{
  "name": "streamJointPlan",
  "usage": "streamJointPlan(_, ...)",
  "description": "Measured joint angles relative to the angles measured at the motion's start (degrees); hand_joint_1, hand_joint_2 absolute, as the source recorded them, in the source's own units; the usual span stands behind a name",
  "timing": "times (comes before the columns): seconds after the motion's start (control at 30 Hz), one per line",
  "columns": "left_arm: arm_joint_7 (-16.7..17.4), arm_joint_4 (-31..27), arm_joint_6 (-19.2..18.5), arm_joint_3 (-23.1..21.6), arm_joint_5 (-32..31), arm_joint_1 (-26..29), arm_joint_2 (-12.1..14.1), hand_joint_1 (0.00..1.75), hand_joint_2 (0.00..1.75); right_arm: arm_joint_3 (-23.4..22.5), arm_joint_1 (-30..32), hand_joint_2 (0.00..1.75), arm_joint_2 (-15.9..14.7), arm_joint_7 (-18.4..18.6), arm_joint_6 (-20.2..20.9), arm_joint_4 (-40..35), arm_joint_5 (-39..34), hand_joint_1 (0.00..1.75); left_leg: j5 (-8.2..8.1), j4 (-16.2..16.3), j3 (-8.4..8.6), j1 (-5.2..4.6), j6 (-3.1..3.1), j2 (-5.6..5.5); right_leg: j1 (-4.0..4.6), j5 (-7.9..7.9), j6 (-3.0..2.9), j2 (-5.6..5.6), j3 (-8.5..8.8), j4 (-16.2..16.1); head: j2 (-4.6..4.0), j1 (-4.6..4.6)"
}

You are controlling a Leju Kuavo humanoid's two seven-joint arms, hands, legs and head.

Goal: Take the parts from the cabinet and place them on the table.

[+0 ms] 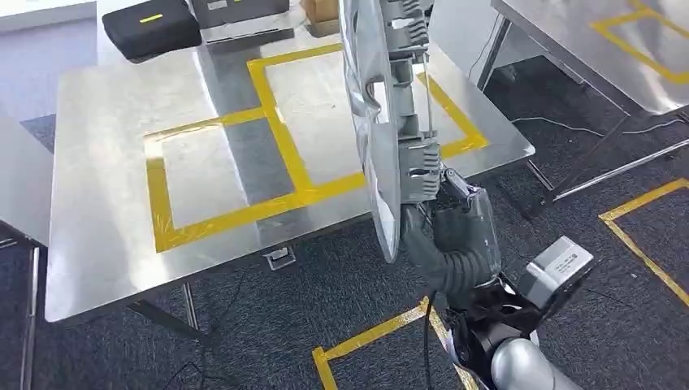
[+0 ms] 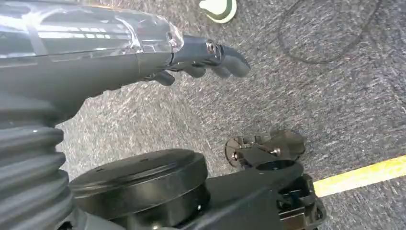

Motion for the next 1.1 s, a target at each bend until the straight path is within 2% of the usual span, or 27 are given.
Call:
streamJointPlan(0.03,0.0,0.0,0.02,0.0,0.0,0.03,0.0,0.0,1.75,0.0,-0.01,1.75,0.02,-0.02,0.02,0.2,-0.04,1.75,-0.01,0.01,0.12,0.0,0.0,-0.51,0.01,1.69,-0.1,0.02,0.44,-1.35,0.0,0.04)
streamJointPlan(0.07,0.0,0.0,0.04,0.0,0.0,0.02,-0.02,0.0,1.75,0.0,-0.01,1.75,0.02,0.0,0.04,0.29,-0.07,1.75,-0.03,0.03,0.24,0.02,-0.03,-1.06,-0.01,4.36,-0.25,0.13,1.87,-4.92,0.0,0.11)
streamJointPlan(0.1,0.0,0.0,0.04,0.0,0.0,0.0,-0.07,0.0,1.75,0.0,-0.02,1.75,0.02,0.0,0.04,0.29,-0.11,1.75,-0.09,0.07,0.41,0.04,-0.12,-1.53,-0.02,7.21,-0.38,0.39,3.82,-9.64,0.0,0.22)
streamJointPlan(0.13,0.0,0.0,0.04,0.0,0.0,0.01,-0.13,0.0,1.75,0.0,-0.08,1.75,0.04,0.0,0.04,0.29,-0.15,1.75,-0.25,0.1,0.48,0.05,-0.33,-1.95,-0.12,9.68,-0.49,1.55,5.7,-14.47,0.0,0.37)
streamJointPlan(0.17,0.0,0.0,0.04,0.0,0.0,-0.05,-0.13,0.0,1.75,0.04,-0.09,1.75,0.04,0.0,0.04,0.37,-0.22,1.75,-0.38,0.4,0.12,-0.38,-0.58,-2.2,-0.18,9.27,-0.61,2.98,6.45,-15.91,0.0,0.39)
streamJointPlan(0.2,-0.02,0.0,0.04,0.0,0.0,-0.07,-0.15,0.0,1.75,0.07,-0.21,1.75,0.04,0.0,0.07,0.42,-0.24,1.75,-0.27,0.62,-0.33,-0.26,-0.77,-2.49,-0.24,8.71,-0.75,2.66,6.99,-17.37,0.0,0.55)
streamJointPlan(0.27,-0.02,0.02,0.04,0.0,0.0,0.19,-0.15,0.0,1.75,0.2,-0.29,1.75,0.04,-0.02,0.07,0.53,-0.35,1.75,-0.04,0.45,-0.59,0.03,-1.24,-2.81,0.05,8.62,-1.03,2.37,6.71,-17.05,0.0,0.61)
streamJointPlan(0.3,-0.02,0.02,0.07,0.0,0.0,0.23,-0.11,0.0,1.75,0.28,-0.31,1.75,0.04,-0.02,0.07,0.57,-0.39,1.75,-0.09,0.52,-0.66,-0.16,-1.53,-3.11,-0.12,8.84,-1.42,1.99,6.78,-17.37,0.0,0.68)
streamJointPlan(0.33,-0.02,0.0,0.07,0.0,0.02,0.18,-0.09,0.0,1.75,0.33,-0.38,1.75,0.04,0.0,0.07,0.57,-0.46,1.75,-1.01,1.15,-0.89,-0.18,-1.83,-0.73,-0.29,9.07,-1.82,1.42,6.98,-17.74,0.0,0.7)
streamJointPlan(0.37,-0.02,0.0,0.07,0.0,0.02,0.14,-0.09,0.0,1.75,0.39,-0.36,1.75,0.07,-0.02,0.07,0.55,-0.46,1.75,-2.39,2.83,-1.67,-0.29,-2.12,1.1,-0.23,9.03,-2.07,1.16,7.0,-17.77,0.0,0.22)
streamJointPlan(0.4,-0.04,0.0,0.07,0.0,0.02,0.08,-0.09,0.0,1.75,0.46,-0.42,1.75,0.11,0.0,0.07,0.57,-0.5,1.75,-4.85,7.12,-3.67,0.04,-2.4,1.37,-0.16,8.95,-2.41,0.59,7.01,-17.75,0.0,0.18)
streamJointPlan(0.43,-0.07,0.0,0.07,0.0,0.02,0.08,-0.09,0.0,1.75,0.54,-0.37,1.75,0.11,0.0,0.07,0.61,-0.53,1.75,-6.94,11.86,-5.94,0.27,-2.61,1.34,-0.12,8.91,-2.46,0.09,7.01,-17.72,0.0,0.18)
streamJointPlan(0.47,-0.06,0.0,0.07,0.0,0.02,0.12,-0.09,0.0,1.75,0.63,-0.37,1.75,0.11,0.0,0.07,0.63,-0.53,1.75,-8.3,15.75,-7.88,0.42,-2.8,1.26,-0.12,8.89,-2.49,-0.41,6.99,-17.7,0.0,0.17)
streamJointPlan(0.5,-0.11,0.0,0.07,0.0,0.04,0.16,-0.11,0.0,1.75,0.68,-0.37,1.75,0.13,0.0,0.04,0.68,-0.5,1.75,-8.46,17.76,-8.88,0.56,-2.96,1.22,-0.13,8.87,-2.51,-0.86,7.0,-17.68,0.0,0.15)
streamJointPlan(0.53,-0.2,0.0,0.07,0.0,0.04,0.11,-0.09,0.0,1.75,0.74,-0.37,1.75,0.15,0.0,-0.07,0.7,-0.44,1.75,-7.23,16.96,-8.58,0.74,-3.05,1.22,-0.15,8.79,-2.42,-1.06,7.04,-17.66,0.0,0.17)
streamJointPlan(0.57,-0.2,0.0,0.07,0.0,0.07,0.09,-0.07,0.0,1.75,0.79,-0.38,1.75,0.2,0.02,-0.37,0.7,-0.06,1.75,-4.98,13.83,-6.98,0.82,-3.05,1.26,-0.18,8.71,-2.28,-1.26,7.15,-17.63,0.0,0.2)
streamJointPlan(0.63,-0.42,0.0,0.07,0.0,0.13,0.2,-0.07,0.0,1.75,0.83,-0.44,1.75,0.48,0.48,-1.05,0.72,0.7,1.75,0.07,3.78,-1.71,0.78,-2.64,1.68,-0.27,8.44,-1.86,-1.49,7.54,-17.6,0.0,0.18)
streamJointPlan(0.67,-0.55,0.0,0.07,0.0,0.2,0.17,-0.07,0.0,1.75,0.92,-0.46,1.75,0.68,0.66,-1.12,0.86,0.79,1.75,-0.72,1.94,-0.57,0.61,-2.26,2.26,-0.24,8.4,-1.63,-1.55,7.46,-17.65,0.0,0.22)
streamJointPlan(0.73,-0.96,0.0,0.11,0.0,0.22,0.12,-0.11,0.0,1.75,1.18,-0.61,1.75,0.98,0.68,-1.4,1.31,1.49,1.75,-0.84,1.08,-0.47,0.17,-1.84,2.23,0.01,8.51,-0.93,-1.56,7.15,-17.37,0.02,0.2)
streamJointPlan(0.77,-1.22,0.0,0.15,0.0,0.31,0.18,-0.2,0.0,1.75,1.33,-0.69,1.75,1.14,0.7,-1.68,1.64,1.99,1.75,-0.76,0.64,-0.35,0.49,-1.99,2.18,0.04,7.67,-1.2,-1.57,7.17,-17.07,0.0,0.33)
streamJointPlan(0.8,-1.49,0.02,0.28,0.02,0.39,0.28,-0.26,0.0,1.75,1.49,-0.74,1.75,1.14,0.68,-2.19,1.9,2.23,1.75,-0.81,0.72,-0.25,0.39,-2.06,2.1,0.03,8.13,-2.38,-1.59,7.29,-17.17,0.0,0.46)
streamJointPlan(0.83,-1.73,0.0,0.42,0.02,0.46,0.29,-0.35,0.0,1.75,1.68,-0.9,1.75,1.18,0.68,-2.51,2.17,2.4,1.75,-0.81,0.71,-0.22,0.33,-2.07,1.98,0.03,8.03,-2.58,-1.63,7.48,-17.32,0.0,0.72)
streamJointPlan(1.0,-2.16,0.0,0.59,0.02,0.52,0.27,-0.61,0.0,1.75,2.27,-1.23,1.75,1.75,0.61,-3.34,3.28,2.58,1.75,-0.95,0.72,-0.18,0.27,-1.66,1.9,-0.01,8.5,-1.86,-1.69,8.0,-18.22,0.0,0.96)
streamJointPlan(1.1,-2.32,0.0,0.59,0.02,0.5,0.28,-0.61,0.0,1.75,2.27,-1.31,1.75,1.88,0.63,-3.72,3.81,2.78,1.75,-1.04,0.74,-0.18,0.22,-1.45,1.9,-0.02,8.58,-1.7,-1.69,8.08,-18.45,0.0,1.01)
